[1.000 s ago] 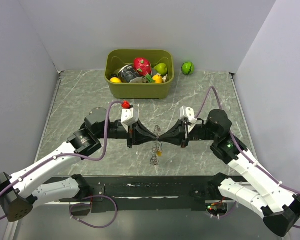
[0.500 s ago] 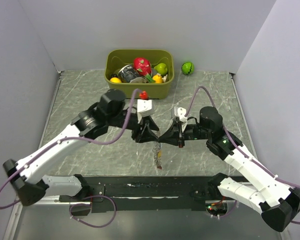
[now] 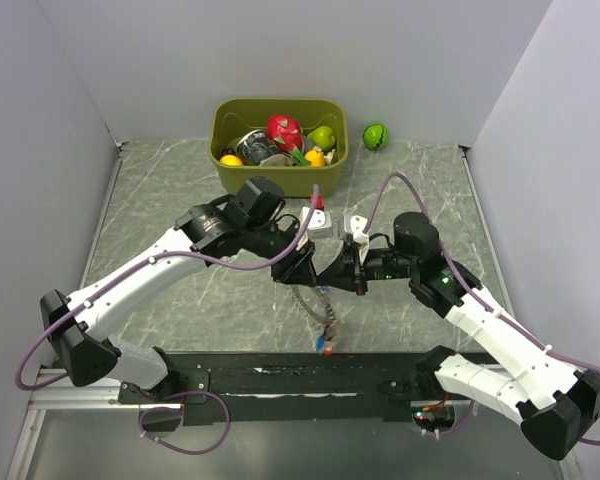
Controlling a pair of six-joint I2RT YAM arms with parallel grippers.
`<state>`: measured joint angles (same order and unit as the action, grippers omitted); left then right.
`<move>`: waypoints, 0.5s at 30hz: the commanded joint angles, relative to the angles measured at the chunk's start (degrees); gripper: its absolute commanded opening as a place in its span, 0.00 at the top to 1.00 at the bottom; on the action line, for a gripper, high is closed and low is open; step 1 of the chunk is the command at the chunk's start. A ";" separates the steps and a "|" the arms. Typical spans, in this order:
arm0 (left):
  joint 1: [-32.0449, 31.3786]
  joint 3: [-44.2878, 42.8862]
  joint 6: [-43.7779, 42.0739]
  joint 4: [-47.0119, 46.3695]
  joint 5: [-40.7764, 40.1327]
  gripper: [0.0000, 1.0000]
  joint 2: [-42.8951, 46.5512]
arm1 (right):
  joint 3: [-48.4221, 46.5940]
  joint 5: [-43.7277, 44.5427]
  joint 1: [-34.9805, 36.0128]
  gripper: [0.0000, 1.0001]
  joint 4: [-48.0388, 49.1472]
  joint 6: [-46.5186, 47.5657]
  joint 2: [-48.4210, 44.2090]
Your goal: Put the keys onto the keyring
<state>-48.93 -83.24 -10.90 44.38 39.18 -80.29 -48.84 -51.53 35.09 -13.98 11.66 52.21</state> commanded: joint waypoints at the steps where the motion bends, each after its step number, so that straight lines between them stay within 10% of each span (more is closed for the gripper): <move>1: -0.03 -3.59 -2.11 3.42 -1.21 0.73 -1.79 | -2.66 -0.42 0.06 1.00 3.26 0.56 -0.62; 15: -0.03 -6.41 -3.34 6.77 -3.14 0.98 -3.12 | -2.58 -0.33 -0.02 1.00 3.17 1.00 -0.79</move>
<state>-49.17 -86.89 -12.88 48.82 38.70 -82.91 -48.84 -50.33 35.09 -14.59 11.88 52.40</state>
